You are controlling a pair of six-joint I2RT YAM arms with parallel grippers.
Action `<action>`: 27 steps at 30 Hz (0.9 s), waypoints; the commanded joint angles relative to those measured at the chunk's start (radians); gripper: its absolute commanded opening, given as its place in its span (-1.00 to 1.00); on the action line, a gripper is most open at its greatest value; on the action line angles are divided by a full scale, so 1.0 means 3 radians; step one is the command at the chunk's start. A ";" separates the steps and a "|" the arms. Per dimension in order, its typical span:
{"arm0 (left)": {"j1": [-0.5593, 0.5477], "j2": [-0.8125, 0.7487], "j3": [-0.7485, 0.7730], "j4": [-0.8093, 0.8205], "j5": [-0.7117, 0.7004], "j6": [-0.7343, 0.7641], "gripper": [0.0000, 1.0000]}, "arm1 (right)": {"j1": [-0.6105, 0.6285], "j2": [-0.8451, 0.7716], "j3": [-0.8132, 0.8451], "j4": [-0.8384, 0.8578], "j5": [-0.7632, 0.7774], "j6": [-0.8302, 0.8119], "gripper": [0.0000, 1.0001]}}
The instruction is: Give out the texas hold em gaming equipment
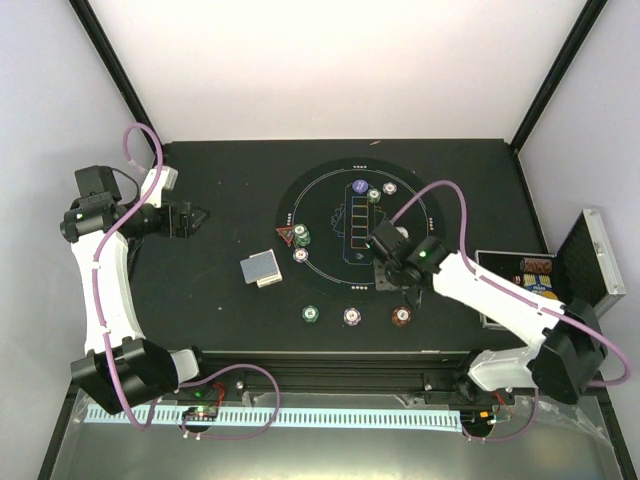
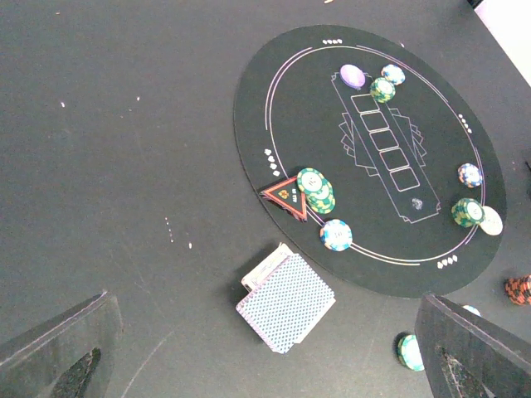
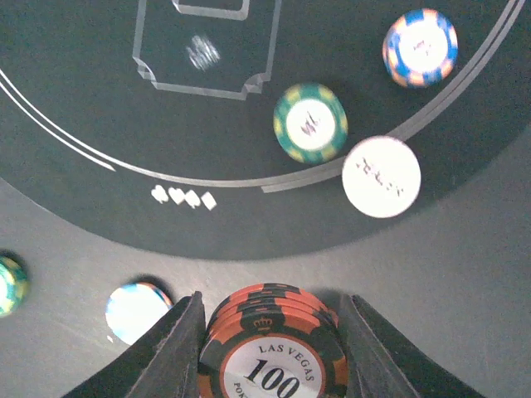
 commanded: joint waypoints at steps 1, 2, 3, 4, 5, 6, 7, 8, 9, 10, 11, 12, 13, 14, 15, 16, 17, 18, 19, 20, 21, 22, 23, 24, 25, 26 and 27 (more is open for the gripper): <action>0.0031 -0.0054 0.0027 0.0031 0.0014 -0.0032 0.98 | 0.0018 0.0395 0.0521 -0.0042 0.0162 -0.0226 -0.62; 0.0031 -0.0052 0.0027 0.0025 0.0016 -0.0036 0.98 | 0.0014 0.0541 0.0685 -0.0039 0.0169 -0.0286 -0.62; 0.0031 -0.0049 0.0022 0.0016 0.0019 -0.0032 0.98 | 0.0012 0.0695 0.0843 -0.0028 0.0193 -0.0342 -0.63; 0.0032 -0.0044 0.0018 0.0012 0.0016 -0.0027 0.97 | 0.0011 0.0867 0.1019 -0.0016 0.0202 -0.0408 -0.63; 0.0029 -0.0041 0.0014 -0.0005 0.0012 -0.0021 0.97 | 0.0006 0.1054 0.1214 -0.0015 0.0212 -0.0470 -0.62; 0.0028 -0.0034 0.0012 -0.0019 0.0007 -0.0013 0.98 | 0.0002 0.1238 0.1412 -0.0014 0.0210 -0.0535 -0.63; 0.0028 -0.0028 0.0010 -0.0040 -0.0002 0.0000 0.97 | -0.0008 0.1508 0.1630 -0.0028 0.0205 -0.0591 -0.63; 0.0028 -0.0021 0.0009 -0.0056 -0.0023 0.0014 0.97 | -0.0017 0.1716 0.1841 -0.0053 0.0189 -0.0643 -0.63; 0.0028 -0.0017 0.0016 -0.0079 -0.0038 0.0025 0.98 | -0.0033 0.1911 0.2073 -0.0074 0.0169 -0.0684 -0.64; 0.0028 -0.0012 0.0020 -0.0096 -0.0042 0.0034 0.98 | -0.0041 0.2108 0.2265 -0.0101 0.0141 -0.0718 -0.65; 0.0035 -0.0006 0.0021 -0.0110 -0.0047 0.0038 0.98 | -0.0054 0.2284 0.2473 -0.0125 0.0102 -0.0750 -0.65; 0.0034 -0.0002 0.0020 -0.0123 -0.0045 0.0045 0.97 | -0.0068 0.2465 0.2724 -0.0155 0.0068 -0.0771 -0.66; 0.0033 -0.0005 0.0025 -0.0123 -0.0043 0.0047 0.98 | -0.0075 0.2626 0.2829 -0.0175 0.0039 -0.0790 -0.67; 0.0035 -0.0006 0.0028 -0.0122 -0.0042 0.0048 0.97 | -0.0078 0.2775 0.3028 -0.0191 0.0011 -0.0815 -0.68; 0.0036 -0.0007 0.0035 -0.0120 -0.0031 0.0044 0.97 | -0.0088 0.2913 0.3158 -0.0204 -0.0015 -0.0823 -0.68; 0.0034 -0.0006 0.0041 -0.0114 -0.0028 0.0043 0.98 | -0.0097 0.3044 0.3283 -0.0227 -0.0045 -0.0828 -0.68; 0.0035 -0.0006 0.0047 -0.0108 -0.0023 0.0043 0.98 | -0.0109 0.3174 0.3399 -0.0246 -0.0074 -0.0832 -0.69; 0.0034 -0.0006 0.0049 -0.0099 -0.0023 0.0042 0.97 | -0.0121 0.3277 0.3490 -0.0270 -0.0104 -0.0832 -0.69; 0.0033 -0.0003 0.0050 -0.0097 -0.0023 0.0038 0.97 | -0.0127 0.3376 0.3565 -0.0282 -0.0147 -0.0832 -0.69; 0.0033 0.0002 0.0052 -0.0090 -0.0026 0.0036 0.98 | -0.0130 0.3454 0.3616 -0.0277 -0.0185 -0.0836 -0.70; 0.0035 0.0004 0.0050 -0.0089 -0.0026 0.0038 0.98 | -0.0130 0.3515 0.3644 -0.0267 -0.0212 -0.0836 -0.69; 0.0034 0.0009 0.0052 -0.0086 -0.0028 0.0041 0.97 | -0.0130 0.3563 0.3653 -0.0265 -0.0237 -0.0834 -0.69; 0.0033 0.0015 0.0050 -0.0085 -0.0036 0.0042 0.98 | -0.0130 0.3603 0.3654 -0.0259 -0.0262 -0.0829 -0.70; 0.0033 0.0018 0.0056 -0.0086 -0.0040 0.0045 0.98 | -0.0133 0.3615 0.3636 -0.0250 -0.0286 -0.0823 -0.70; 0.0034 0.0023 0.0062 -0.0078 -0.0045 0.0047 0.98 | -0.0133 0.3614 0.3602 -0.0222 -0.0305 -0.0822 -0.70; 0.0033 0.0030 0.0060 -0.0074 -0.0052 0.0047 0.97 | -0.0130 0.3606 0.3561 -0.0189 -0.0318 -0.0815 -0.70; 0.0036 0.0031 0.0062 -0.0076 -0.0057 0.0048 0.98 | -0.0132 0.3589 0.3510 -0.0151 -0.0334 -0.0812 -0.70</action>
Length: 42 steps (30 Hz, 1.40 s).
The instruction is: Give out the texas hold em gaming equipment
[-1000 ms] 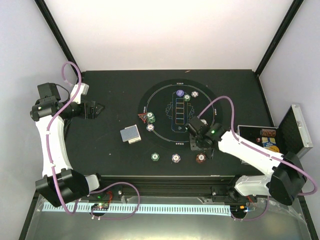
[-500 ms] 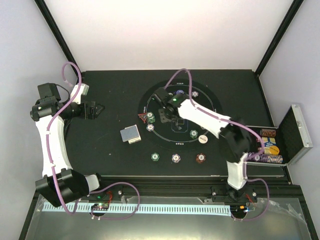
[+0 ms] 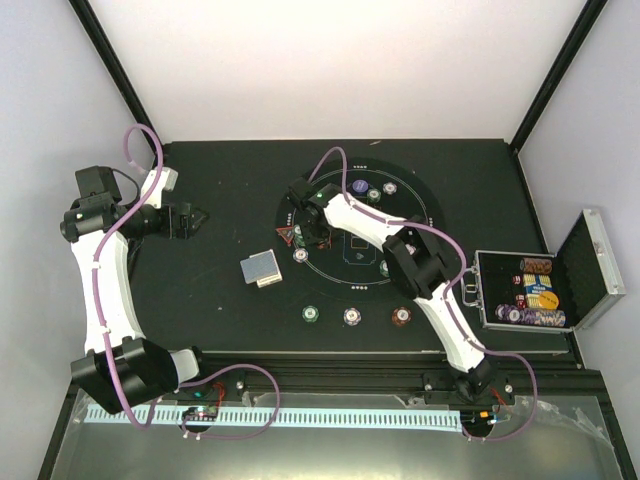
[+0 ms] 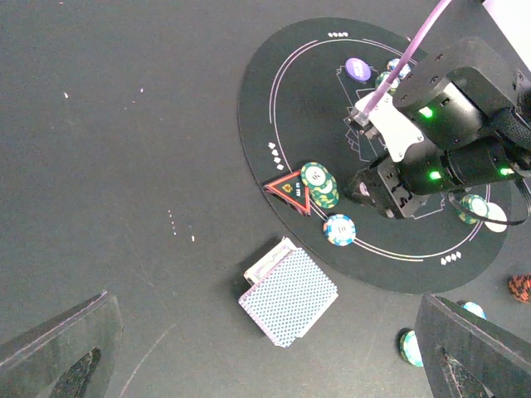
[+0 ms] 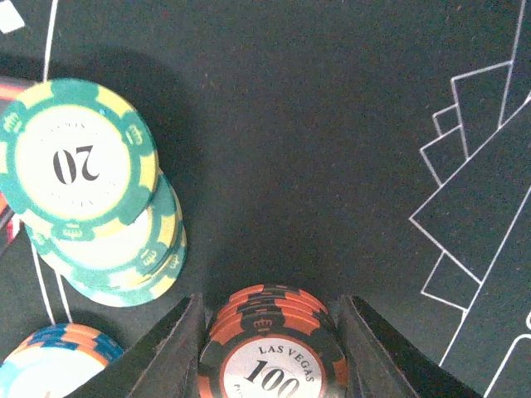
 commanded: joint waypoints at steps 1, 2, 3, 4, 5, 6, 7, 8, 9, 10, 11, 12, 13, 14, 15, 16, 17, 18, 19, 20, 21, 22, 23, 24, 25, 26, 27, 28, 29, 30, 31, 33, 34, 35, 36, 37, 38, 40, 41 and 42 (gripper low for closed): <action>0.0031 0.0031 0.0064 -0.0032 -0.0011 0.0044 0.98 | -0.0014 -0.0069 -0.0071 0.0065 -0.0152 -0.0022 -0.70; 0.0031 0.0036 0.0064 -0.0030 -0.0012 0.0045 0.97 | -0.0018 -0.0068 -0.0104 0.0086 -0.0165 -0.0027 -0.69; 0.0031 0.0041 0.0068 -0.0032 -0.0012 0.0046 0.98 | -0.0012 -0.0059 -0.0112 0.0092 -0.0184 -0.0028 -0.68; 0.0031 0.0046 0.0065 -0.0037 -0.0012 0.0046 0.98 | -0.0010 -0.0045 -0.0115 0.0090 -0.0212 -0.0035 -0.67; 0.0033 0.0049 0.0069 -0.0037 -0.0012 0.0050 0.98 | -0.0013 -0.0033 -0.0114 0.0085 -0.0236 -0.0043 -0.65; 0.0032 0.0051 0.0068 -0.0040 -0.0008 0.0051 0.98 | -0.0014 -0.0021 -0.0117 0.0086 -0.0263 -0.0052 -0.62; 0.0031 0.0052 0.0069 -0.0043 -0.0011 0.0055 0.98 | -0.0013 -0.0013 -0.0120 0.0082 -0.0277 -0.0061 -0.59; 0.0031 0.0057 0.0069 -0.0042 -0.0016 0.0055 0.98 | -0.0013 -0.0005 -0.0123 0.0078 -0.0280 -0.0063 -0.57; 0.0031 0.0057 0.0066 -0.0041 -0.0021 0.0056 0.97 | -0.0012 -0.0004 -0.0127 0.0070 -0.0270 -0.0061 -0.53; 0.0033 0.0057 0.0069 -0.0045 -0.0022 0.0059 0.97 | -0.0012 -0.0010 -0.0136 0.0066 -0.0251 -0.0067 -0.46; 0.0034 0.0057 0.0066 -0.0041 -0.0019 0.0060 0.97 | -0.0014 -0.0024 -0.0142 0.0055 -0.0227 -0.0066 -0.34; 0.0032 0.0057 0.0069 -0.0045 -0.0020 0.0063 0.97 | -0.0017 -0.0042 -0.0150 0.0054 -0.0214 -0.0067 -0.23; 0.0032 0.0061 0.0069 -0.0044 -0.0018 0.0064 0.98 | -0.0019 -0.0063 -0.0157 0.0056 -0.0199 -0.0066 -0.16; 0.0031 0.0062 0.0068 -0.0044 -0.0019 0.0064 0.97 | -0.0016 -0.0087 -0.0154 0.0058 -0.0184 -0.0069 -0.11; 0.0031 0.0062 0.0068 -0.0048 -0.0019 0.0064 0.97 | -0.0022 -0.0120 -0.0133 0.0039 -0.0164 -0.0077 -0.06; 0.0032 0.0062 0.0067 -0.0051 -0.0019 0.0066 0.97 | -0.0022 -0.0140 -0.0097 0.0008 -0.0143 -0.0094 -0.02; 0.0031 0.0062 0.0069 -0.0051 -0.0016 0.0071 0.98 | -0.0026 -0.0161 -0.0060 -0.0034 -0.0121 -0.0104 0.04; 0.0033 0.0066 0.0065 -0.0052 -0.0015 0.0066 0.98 | -0.0025 -0.0186 -0.0008 -0.0074 -0.0092 -0.0121 0.10; 0.0034 0.0067 0.0068 -0.0057 -0.0017 0.0067 0.98 | -0.0030 -0.0214 0.0039 -0.0114 -0.0061 -0.0140 0.14; 0.0031 0.0067 0.0069 -0.0064 -0.0012 0.0069 0.98 | -0.0033 -0.0252 0.0077 -0.0152 -0.0034 -0.0159 0.15; 0.0031 0.0067 0.0069 -0.0066 -0.0004 0.0070 0.97 | -0.0038 -0.0295 0.0106 -0.0186 -0.0010 -0.0179 0.16; 0.0031 0.0064 0.0069 -0.0068 -0.0003 0.0069 0.97 | -0.0036 -0.0349 0.0126 -0.0220 0.0013 -0.0186 0.16; 0.0031 0.0062 0.0065 -0.0072 0.0001 0.0069 0.97 | -0.0039 -0.0411 0.0125 -0.0250 0.0040 -0.0192 0.17; 0.0031 0.0058 0.0069 -0.0073 0.0003 0.0070 0.97 | -0.0041 -0.0481 0.0111 -0.0277 0.0068 -0.0194 0.18; 0.0031 0.0057 0.0073 -0.0068 0.0000 0.0075 0.98 | -0.0044 -0.0564 0.0071 -0.0296 0.0087 -0.0190 0.18; 0.0031 0.0052 0.0072 -0.0067 -0.0003 0.0079 0.97 | -0.0039 -0.0676 -0.0010 -0.0291 0.0095 -0.0182 0.18; 0.0031 0.0049 0.0076 -0.0066 -0.0009 0.0082 0.97 | -0.0037 -0.0810 -0.0127 -0.0261 0.0113 -0.0166 0.18; 0.0031 0.0047 0.0079 -0.0062 -0.0014 0.0086 0.97 | -0.0039 -0.0961 -0.0301 -0.0209 0.0121 -0.0145 0.19; 0.0031 0.0047 0.0086 -0.0068 -0.0018 0.0086 0.98 | -0.0036 -0.1141 -0.0492 -0.0153 0.0127 -0.0117 0.20; 0.0031 0.0047 0.0090 -0.0072 -0.0032 0.0100 0.98 | -0.0037 -0.1324 -0.0743 -0.0068 0.0123 -0.0077 0.21; 0.0031 0.0047 0.0093 -0.0077 -0.0046 0.0107 0.98 | -0.0032 -0.1538 -0.1020 0.0024 0.0099 -0.0030 0.25; 0.0032 0.0055 0.0092 -0.0079 -0.0047 0.0113 0.98 | -0.0029 -0.1921 -0.1571 0.0172 0.0076 0.0062 0.31; 0.0032 0.0058 0.0092 -0.0079 -0.0034 0.0110 0.97 | -0.0022 -0.2107 -0.1932 0.0228 0.0084 0.0112 0.33; 0.0037 0.0061 0.0089 -0.0083 -0.0015 0.0109 0.98 | -0.0022 -0.2277 -0.2176 0.0276 0.0094 0.0163 0.36; 0.0036 0.0066 0.0093 -0.0077 0.0006 0.0103 0.98 | -0.0017 -0.2448 -0.2422 0.0309 0.0099 0.0219 0.40; 0.0036 0.0069 0.0090 -0.0073 0.0038 0.0096 0.97 | -0.0015 -0.2604 -0.2649 0.0334 0.0108 0.0271 0.42; 0.0036 0.0071 0.0092 -0.0071 0.0068 0.0088 0.97 | -0.0011 -0.2743 -0.2845 0.0349 0.0119 0.0325 0.45; 0.0036 0.0083 0.0084 -0.0056 0.0141 0.0082 0.98 | -0.0012 -0.2998 -0.3187 0.0367 0.0128 0.0435 0.48; 0.0036 0.0086 0.0083 -0.0051 0.0163 0.0071 0.98 | -0.0011 -0.3155 -0.3343 0.0380 0.0121 0.0485 0.51; 0.0038 0.0091 0.0084 -0.0046 0.0174 0.0063 0.98 | -0.0010 -0.3258 -0.3466 0.0392 0.0111 0.0529 0.53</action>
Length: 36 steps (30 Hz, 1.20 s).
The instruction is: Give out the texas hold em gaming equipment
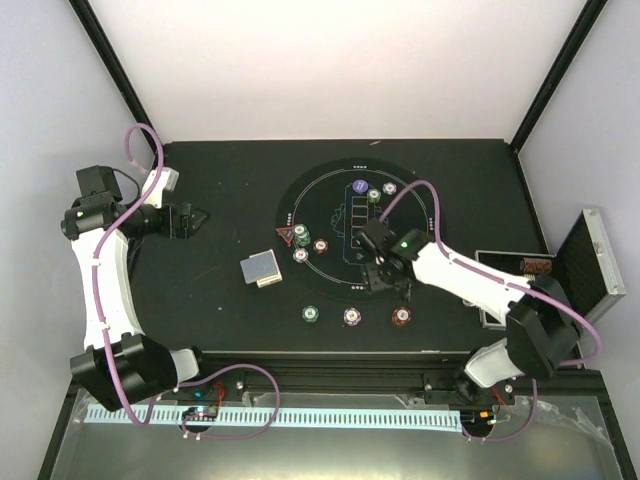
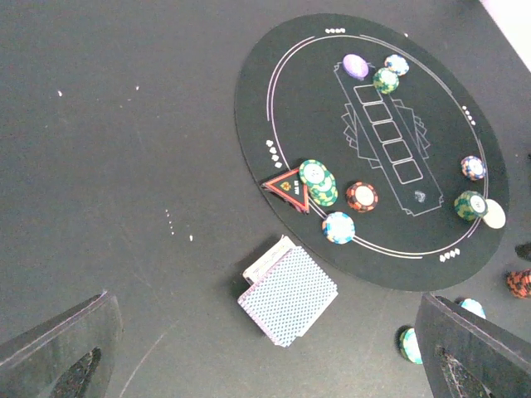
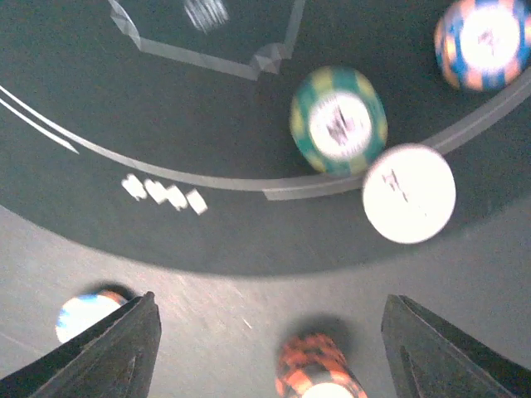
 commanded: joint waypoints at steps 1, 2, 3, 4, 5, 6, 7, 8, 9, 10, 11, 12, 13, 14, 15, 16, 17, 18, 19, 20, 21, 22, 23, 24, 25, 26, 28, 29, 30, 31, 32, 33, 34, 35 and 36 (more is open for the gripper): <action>0.0037 0.0044 0.0084 -0.0032 0.0175 0.0015 0.98 | 0.0006 -0.0455 -0.0529 0.0141 0.0038 0.0316 0.54; 0.0035 0.0050 0.0081 -0.0029 0.0180 0.0013 0.98 | 0.0008 -0.0528 -0.0632 0.0150 0.0036 0.0357 0.55; 0.0035 0.0054 0.0074 -0.0028 0.0181 0.0010 0.98 | 0.0003 -0.0584 -0.0715 0.0157 0.0046 0.0389 0.56; 0.0035 0.0056 0.0074 -0.0025 0.0182 0.0010 0.98 | 0.0003 -0.0625 -0.0795 0.0167 0.0058 0.0425 0.56; 0.0036 0.0057 0.0074 -0.0030 0.0182 0.0009 0.97 | 0.0007 -0.0660 -0.0855 0.0178 0.0061 0.0452 0.57; 0.0035 0.0057 0.0070 -0.0032 0.0181 0.0007 0.98 | 0.0005 -0.0684 -0.0910 0.0186 0.0065 0.0471 0.57; 0.0035 0.0057 0.0067 -0.0034 0.0178 0.0013 0.98 | 0.0006 -0.0693 -0.0955 0.0196 0.0072 0.0488 0.57; 0.0035 0.0057 0.0066 -0.0042 0.0180 0.0013 0.98 | 0.0005 -0.0697 -0.0995 0.0206 0.0083 0.0503 0.57; 0.0035 0.0053 0.0069 -0.0039 0.0172 0.0018 0.97 | 0.0005 -0.0694 -0.1032 0.0224 0.0098 0.0514 0.56; 0.0035 0.0052 0.0069 -0.0043 0.0174 0.0020 0.97 | 0.0005 -0.0684 -0.1064 0.0245 0.0108 0.0520 0.57; 0.0037 0.0049 0.0069 -0.0043 0.0171 0.0023 0.98 | 0.0001 -0.0665 -0.1092 0.0272 0.0119 0.0526 0.57; 0.0035 0.0047 0.0068 -0.0039 0.0169 0.0025 0.98 | -0.0003 -0.0636 -0.1117 0.0293 0.0129 0.0528 0.57; 0.0035 0.0049 0.0069 -0.0042 0.0166 0.0020 0.97 | -0.0007 -0.0605 -0.1139 0.0327 0.0120 0.0521 0.57; 0.0035 0.0048 0.0069 -0.0044 0.0170 0.0024 0.98 | -0.0016 -0.0556 -0.1160 0.0358 0.0117 0.0518 0.57; 0.0037 0.0047 0.0069 -0.0041 0.0171 0.0025 0.98 | -0.0024 -0.0502 -0.1169 0.0386 0.0106 0.0511 0.56; 0.0035 0.0047 0.0073 -0.0042 0.0174 0.0025 0.98 | -0.0024 -0.0459 -0.1176 0.0416 0.0084 0.0503 0.56; 0.0035 0.0047 0.0078 -0.0039 0.0169 0.0022 0.97 | -0.0027 -0.0423 -0.1179 0.0441 0.0062 0.0499 0.56; 0.0035 0.0047 0.0080 -0.0047 0.0164 0.0028 0.98 | -0.0027 -0.0400 -0.1187 0.0476 0.0045 0.0497 0.56; 0.0035 0.0044 0.0091 -0.0044 0.0157 0.0027 0.98 | -0.0023 -0.0394 -0.1199 0.0503 0.0038 0.0501 0.56; 0.0035 0.0042 0.0096 -0.0045 0.0152 0.0026 0.98 | -0.0029 -0.0393 -0.1210 0.0519 0.0039 0.0502 0.55; 0.0032 0.0038 0.0096 -0.0044 0.0146 0.0032 0.97 | -0.0028 -0.0384 -0.1219 0.0531 0.0045 0.0502 0.55; 0.0035 0.0037 0.0097 -0.0041 0.0141 0.0035 0.98 | -0.0028 -0.0376 -0.1233 0.0533 0.0056 0.0500 0.54; 0.0035 0.0037 0.0099 -0.0042 0.0141 0.0035 0.97 | -0.0035 -0.0365 -0.1243 0.0533 0.0067 0.0502 0.53; 0.0036 0.0040 0.0099 -0.0041 0.0136 0.0034 0.97 | -0.0038 -0.0358 -0.1258 0.0532 0.0077 0.0498 0.52; 0.0037 0.0041 0.0097 -0.0041 0.0142 0.0030 0.97 | -0.0036 -0.0354 -0.1277 0.0546 0.0076 0.0495 0.51; 0.0038 0.0044 0.0097 -0.0043 0.0141 0.0029 0.97 | -0.0038 -0.0355 -0.1298 0.0558 0.0076 0.0497 0.50; 0.0035 0.0047 0.0100 -0.0038 0.0145 0.0025 0.98 | -0.0042 -0.0361 -0.1346 0.0590 0.0063 0.0496 0.48; 0.0035 0.0051 0.0097 -0.0041 0.0149 0.0018 0.98 | -0.0047 -0.0362 -0.1365 0.0608 0.0053 0.0501 0.47; 0.0035 0.0052 0.0099 -0.0041 0.0153 0.0019 0.97 | -0.0048 -0.0358 -0.1387 0.0617 0.0046 0.0507 0.46; 0.0035 0.0049 0.0098 -0.0042 0.0146 0.0018 0.98 | -0.0051 -0.0354 -0.1401 0.0633 0.0042 0.0505 0.45; 0.0035 0.0047 0.0099 -0.0047 0.0147 0.0020 0.98 | -0.0053 -0.0350 -0.1417 0.0645 0.0039 0.0505 0.44; 0.0036 0.0043 0.0097 -0.0044 0.0146 0.0024 0.98 | -0.0056 -0.0344 -0.1428 0.0656 0.0037 0.0506 0.43; 0.0038 0.0039 0.0099 -0.0043 0.0146 0.0027 0.97 | -0.0060 -0.0342 -0.1438 0.0667 0.0027 0.0507 0.42; 0.0035 0.0037 0.0101 -0.0043 0.0142 0.0029 0.97 | -0.0060 -0.0350 -0.1446 0.0678 0.0014 0.0507 0.39; 0.0035 0.0035 0.0104 -0.0039 0.0143 0.0027 0.97 | -0.0060 -0.0360 -0.1451 0.0684 0.0010 0.0509 0.37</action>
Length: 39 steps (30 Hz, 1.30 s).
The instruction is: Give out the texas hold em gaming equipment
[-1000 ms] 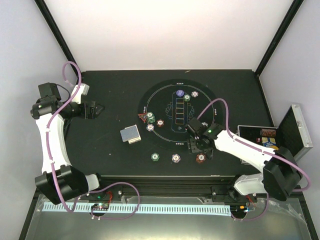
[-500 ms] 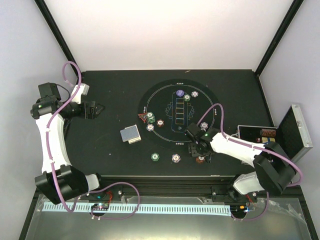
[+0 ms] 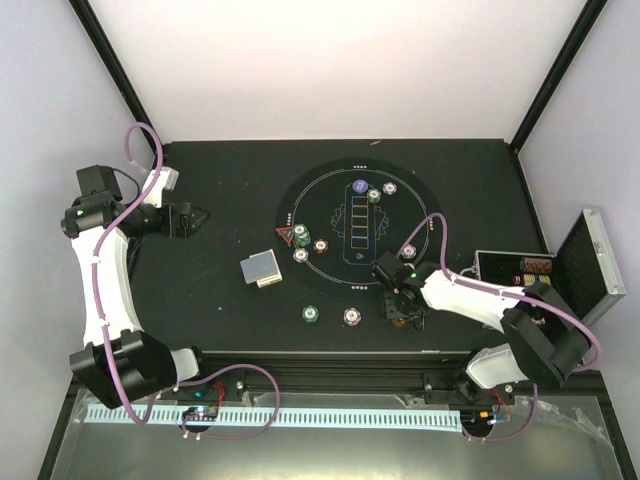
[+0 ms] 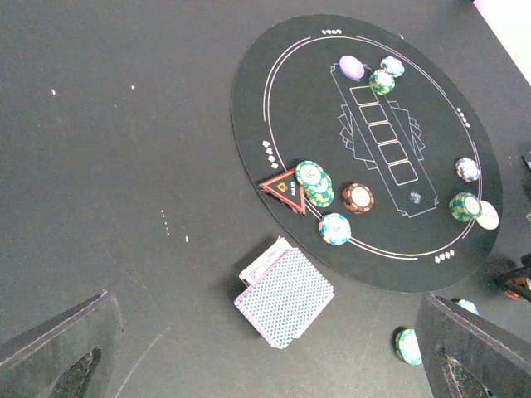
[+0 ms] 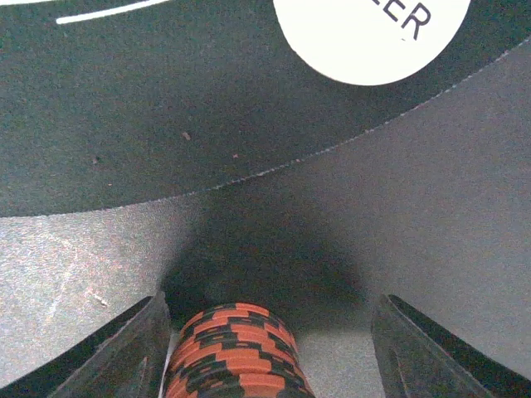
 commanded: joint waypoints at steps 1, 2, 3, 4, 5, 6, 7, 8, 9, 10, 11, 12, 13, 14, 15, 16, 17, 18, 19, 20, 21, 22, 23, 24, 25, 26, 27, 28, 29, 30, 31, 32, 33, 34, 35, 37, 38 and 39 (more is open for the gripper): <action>0.0021 -0.0013 0.0104 -0.0046 0.0070 0.0028 0.98 | -0.0026 -0.0012 -0.0034 0.0112 0.0012 0.0055 0.33; 0.0021 -0.0013 0.0104 -0.0043 0.0069 0.0029 0.97 | -0.0024 -0.0020 -0.0030 0.0103 0.0008 0.0056 0.30; 0.0021 -0.0013 0.0100 -0.0043 0.0074 0.0024 0.97 | -0.0026 -0.0026 -0.0025 0.0095 0.0015 0.0053 0.27; 0.0021 -0.0012 0.0104 -0.0042 0.0074 0.0025 0.98 | -0.0026 -0.0036 -0.0024 0.0085 0.0014 0.0052 0.25; 0.0021 -0.0016 0.0100 -0.0044 0.0074 0.0021 0.98 | -0.0024 -0.0049 -0.0024 0.0078 0.0011 0.0051 0.23; 0.0021 -0.0015 0.0102 -0.0044 0.0075 0.0018 0.98 | -0.0023 -0.0064 -0.0027 0.0070 0.0009 0.0051 0.21; 0.0024 -0.0018 0.0099 -0.0045 0.0074 0.0017 0.97 | -0.0024 -0.0081 -0.0029 0.0059 0.0007 0.0048 0.18; 0.0023 -0.0017 0.0096 -0.0046 0.0074 0.0019 0.98 | -0.0025 -0.0105 -0.0032 0.0050 0.0007 0.0051 0.17; 0.0021 -0.0014 0.0092 -0.0044 0.0072 0.0016 0.97 | -0.0025 -0.0125 -0.0038 0.0043 0.0004 0.0053 0.16; 0.0022 -0.0013 0.0090 -0.0049 0.0070 0.0019 0.98 | -0.0026 -0.0143 -0.0043 0.0044 -0.0009 0.0056 0.15; 0.0024 -0.0013 0.0089 -0.0051 0.0072 0.0020 0.98 | -0.0022 -0.0157 -0.0041 0.0032 -0.0009 0.0060 0.15; 0.0021 -0.0016 0.0085 -0.0055 0.0069 0.0020 0.98 | -0.0022 -0.0173 -0.0042 0.0025 -0.0010 0.0062 0.15; 0.0021 -0.0017 0.0081 -0.0060 0.0070 0.0017 0.97 | -0.0026 -0.0187 -0.0044 0.0021 -0.0015 0.0066 0.15; 0.0021 -0.0018 0.0084 -0.0065 0.0065 0.0022 0.98 | -0.0022 -0.0197 -0.0045 0.0016 -0.0018 0.0063 0.15; 0.0021 -0.0018 0.0084 -0.0066 0.0064 0.0024 0.98 | -0.0023 -0.0210 -0.0045 0.0011 -0.0022 0.0066 0.15; 0.0021 -0.0023 0.0081 -0.0071 0.0060 0.0025 0.98 | -0.0022 -0.0218 -0.0045 0.0006 -0.0027 0.0066 0.15; 0.0021 -0.0023 0.0084 -0.0073 0.0055 0.0026 0.97 | -0.0022 -0.0221 -0.0045 0.0003 -0.0025 0.0062 0.15; 0.0021 -0.0027 0.0083 -0.0073 0.0050 0.0031 0.98 | -0.0022 -0.0225 -0.0045 0.0000 -0.0024 0.0061 0.15; 0.0025 -0.0028 0.0082 -0.0075 0.0046 0.0033 0.98 | -0.0022 -0.0223 -0.0046 -0.0001 -0.0024 0.0061 0.15; 0.0021 -0.0032 0.0088 -0.0076 0.0048 0.0035 0.97 | -0.0022 -0.0220 -0.0045 -0.0001 -0.0024 0.0061 0.15; 0.0023 -0.0033 0.0089 -0.0076 0.0049 0.0031 0.97 | -0.0023 -0.0211 -0.0045 -0.0001 -0.0024 0.0066 0.15; 0.0025 -0.0036 0.0090 -0.0079 0.0049 0.0035 0.98 | -0.0026 -0.0203 -0.0045 -0.0001 -0.0026 0.0066 0.15; 0.0022 -0.0038 0.0098 -0.0076 0.0050 0.0032 0.97 | -0.0022 -0.0194 -0.0045 -0.0001 -0.0026 0.0064 0.15; 0.0021 -0.0039 0.0099 -0.0073 0.0053 0.0034 0.98 | -0.0024 -0.0188 -0.0040 -0.0001 -0.0026 0.0062 0.15; 0.0021 -0.0039 0.0103 -0.0073 0.0052 0.0034 0.98 | -0.0024 -0.0180 -0.0040 -0.0001 -0.0025 0.0059 0.14; 0.0022 -0.0037 0.0104 -0.0073 0.0050 0.0034 0.98 | -0.0023 -0.0177 -0.0037 -0.0005 -0.0027 0.0061 0.14; 0.0021 -0.0039 0.0102 -0.0068 0.0049 0.0032 0.98 | -0.0023 -0.0175 -0.0037 -0.0006 -0.0028 0.0061 0.13; 0.0021 -0.0039 0.0102 -0.0070 0.0051 0.0034 0.97 | -0.0024 -0.0174 -0.0039 -0.0002 -0.0033 0.0060 0.11; 0.0021 -0.0039 0.0103 -0.0074 0.0049 0.0031 0.98 | -0.0023 -0.0181 -0.0040 -0.0001 -0.0035 0.0061 0.08; 0.0021 -0.0039 0.0104 -0.0074 0.0050 0.0035 0.98 | -0.0022 -0.0181 -0.0040 -0.0003 -0.0036 0.0061 0.05; 0.0022 -0.0039 0.0103 -0.0073 0.0049 0.0034 0.97 | -0.0022 -0.0178 -0.0040 -0.0006 -0.0035 0.0061 0.01; 0.0021 -0.0039 0.0099 -0.0072 0.0051 0.0034 0.98 | -0.0022 -0.0181 -0.0040 -0.0002 -0.0035 0.0061 -0.03; 0.0024 -0.0034 0.0104 -0.0068 0.0051 0.0035 0.97 | -0.0024 -0.0182 -0.0035 -0.0009 -0.0035 0.0061 -0.08; 0.0024 -0.0031 0.0101 -0.0069 0.0053 0.0033 0.97 | -0.0025 -0.0181 -0.0030 -0.0017 -0.0032 0.0061 -0.12; 0.0021 -0.0033 0.0102 -0.0068 0.0054 0.0032 0.97 | -0.0025 -0.0186 -0.0021 -0.0023 -0.0032 0.0061 -0.16; 0.0021 -0.0033 0.0102 -0.0067 0.0054 0.0034 0.97 | -0.0024 -0.0199 0.0005 -0.0054 -0.0022 0.0061 -0.21; 0.0023 -0.0033 0.0101 -0.0064 0.0054 0.0035 0.97 | -0.0022 -0.0208 0.0024 -0.0076 -0.0018 0.0054 -0.23; 0.0023 -0.0034 0.0103 -0.0060 0.0054 0.0034 0.97 | -0.0024 -0.0218 0.0049 -0.0098 -0.0013 0.0051 -0.25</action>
